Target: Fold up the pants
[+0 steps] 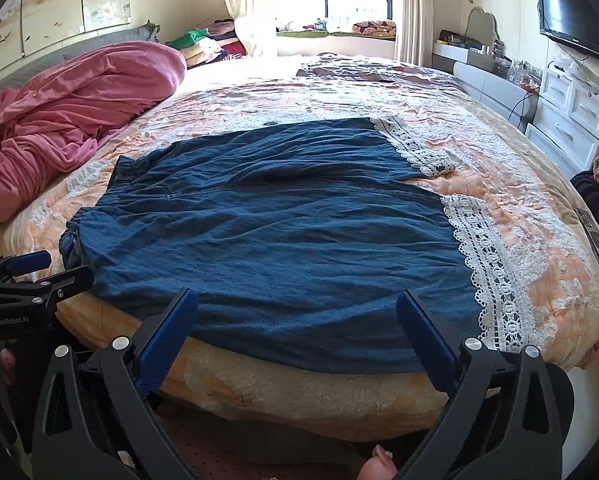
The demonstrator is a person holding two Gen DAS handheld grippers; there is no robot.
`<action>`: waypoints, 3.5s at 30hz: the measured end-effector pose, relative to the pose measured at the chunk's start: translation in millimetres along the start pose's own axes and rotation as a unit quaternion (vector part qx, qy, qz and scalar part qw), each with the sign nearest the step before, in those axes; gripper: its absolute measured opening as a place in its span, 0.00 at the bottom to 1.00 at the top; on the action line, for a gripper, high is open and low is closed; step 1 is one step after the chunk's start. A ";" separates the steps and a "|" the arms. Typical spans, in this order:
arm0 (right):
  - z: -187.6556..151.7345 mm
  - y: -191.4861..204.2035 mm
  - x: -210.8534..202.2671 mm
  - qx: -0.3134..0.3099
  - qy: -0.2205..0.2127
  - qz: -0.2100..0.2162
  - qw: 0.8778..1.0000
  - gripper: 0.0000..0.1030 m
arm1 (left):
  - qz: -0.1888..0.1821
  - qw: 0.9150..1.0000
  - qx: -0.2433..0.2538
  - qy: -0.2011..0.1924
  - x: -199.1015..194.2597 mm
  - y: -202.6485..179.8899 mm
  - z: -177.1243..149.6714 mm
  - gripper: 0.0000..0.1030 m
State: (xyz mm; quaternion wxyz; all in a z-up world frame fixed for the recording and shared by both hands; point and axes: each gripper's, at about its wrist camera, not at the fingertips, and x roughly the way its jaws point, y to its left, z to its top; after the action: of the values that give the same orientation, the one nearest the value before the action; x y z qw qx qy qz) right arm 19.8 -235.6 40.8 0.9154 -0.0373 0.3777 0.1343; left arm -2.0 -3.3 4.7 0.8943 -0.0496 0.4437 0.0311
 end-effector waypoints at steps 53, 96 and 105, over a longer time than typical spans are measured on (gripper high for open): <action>14.5 6.1 25.5 -0.017 0.020 0.021 0.999 0.96 | -0.017 1.000 0.010 0.010 10.1 3.6 12.5 0.91; 206.3 69.6 232.7 -0.218 0.105 0.145 0.959 0.96 | -0.045 0.999 0.009 0.019 152.8 114.4 168.0 0.54; 231.7 118.7 289.0 -0.369 0.128 0.170 0.905 0.96 | -0.069 0.997 0.002 0.020 162.5 125.1 166.0 0.18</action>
State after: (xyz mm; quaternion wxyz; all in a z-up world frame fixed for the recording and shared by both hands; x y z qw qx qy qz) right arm 341.3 -19.3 7.0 0.7433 -0.3245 0.4155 0.4118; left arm 215.0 142.1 -32.5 0.8852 -0.0794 0.4572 -0.0327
